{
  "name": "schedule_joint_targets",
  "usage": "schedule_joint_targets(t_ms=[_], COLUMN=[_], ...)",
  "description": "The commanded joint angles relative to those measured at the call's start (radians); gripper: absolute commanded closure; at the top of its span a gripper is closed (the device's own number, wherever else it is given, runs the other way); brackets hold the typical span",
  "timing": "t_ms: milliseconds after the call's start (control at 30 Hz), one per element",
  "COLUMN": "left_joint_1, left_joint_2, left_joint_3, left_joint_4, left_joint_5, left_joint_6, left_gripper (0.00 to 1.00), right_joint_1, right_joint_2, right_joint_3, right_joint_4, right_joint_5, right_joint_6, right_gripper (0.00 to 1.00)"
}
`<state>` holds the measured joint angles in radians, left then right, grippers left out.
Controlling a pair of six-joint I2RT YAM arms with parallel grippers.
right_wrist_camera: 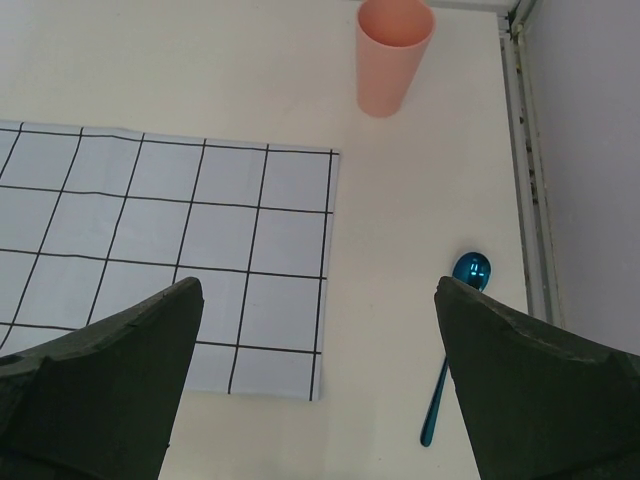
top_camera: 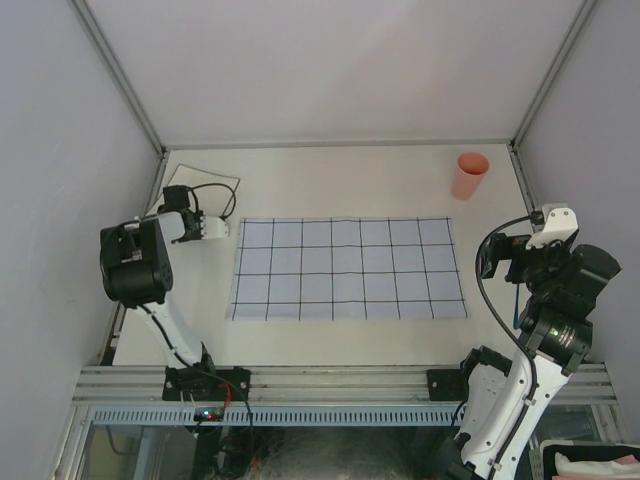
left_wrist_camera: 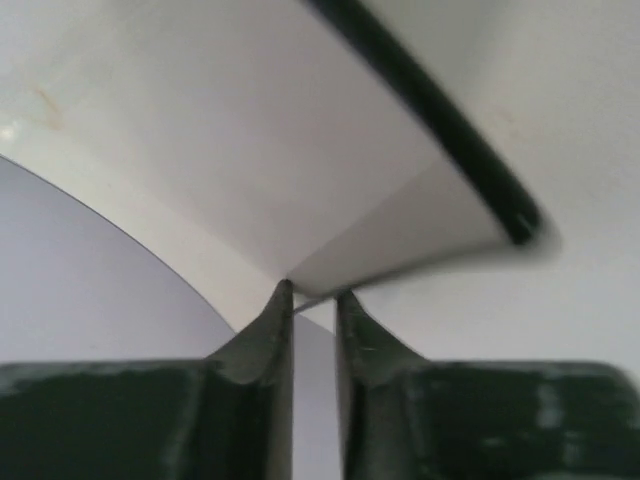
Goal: Set the dinner table for one person
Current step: Pick up the plate at the center of the board.
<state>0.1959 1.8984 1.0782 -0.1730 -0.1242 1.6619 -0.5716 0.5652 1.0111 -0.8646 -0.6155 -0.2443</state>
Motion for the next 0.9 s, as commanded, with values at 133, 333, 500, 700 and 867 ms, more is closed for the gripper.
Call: schedule_joint_targets(t_ms=[133, 333, 500, 700, 867], left_joint_1=[-0.021, -0.025, -0.036, -0.046, -0.073], left_joint_2=[0.034, 0.022, -0.016, -0.101, -0.179], left_joint_3=[0.008, -0.008, -0.034, -0.035, -0.058], left_joint_4=[-0.060, -0.028, 0.014, -0.032, -0.066], left_joint_5=[0.011, -0.005, -0.034, -0.030, -0.034], left_joint_6=[-0.027, -0.047, -0.064, -0.111, -0.147], left_gripper=[1.00, 1.00, 1.00, 1.00, 1.00], right_joint_1=[-0.011, -0.013, -0.013, -0.015, -0.014], right_joint_2=[0.002, 0.001, -0.002, 0.004, -0.001], right_joint_3=[0.037, 0.037, 0.038, 0.034, 0.021], right_joint_4=[0.031, 0.026, 0.021, 0.018, 0.030], right_joint_5=[-0.029, -0.034, -0.043, -0.059, -0.068], right_joint_6=[0.017, 0.015, 0.011, 0.005, 0.005], right_gripper=[0.00, 0.00, 0.00, 0.00, 0.00])
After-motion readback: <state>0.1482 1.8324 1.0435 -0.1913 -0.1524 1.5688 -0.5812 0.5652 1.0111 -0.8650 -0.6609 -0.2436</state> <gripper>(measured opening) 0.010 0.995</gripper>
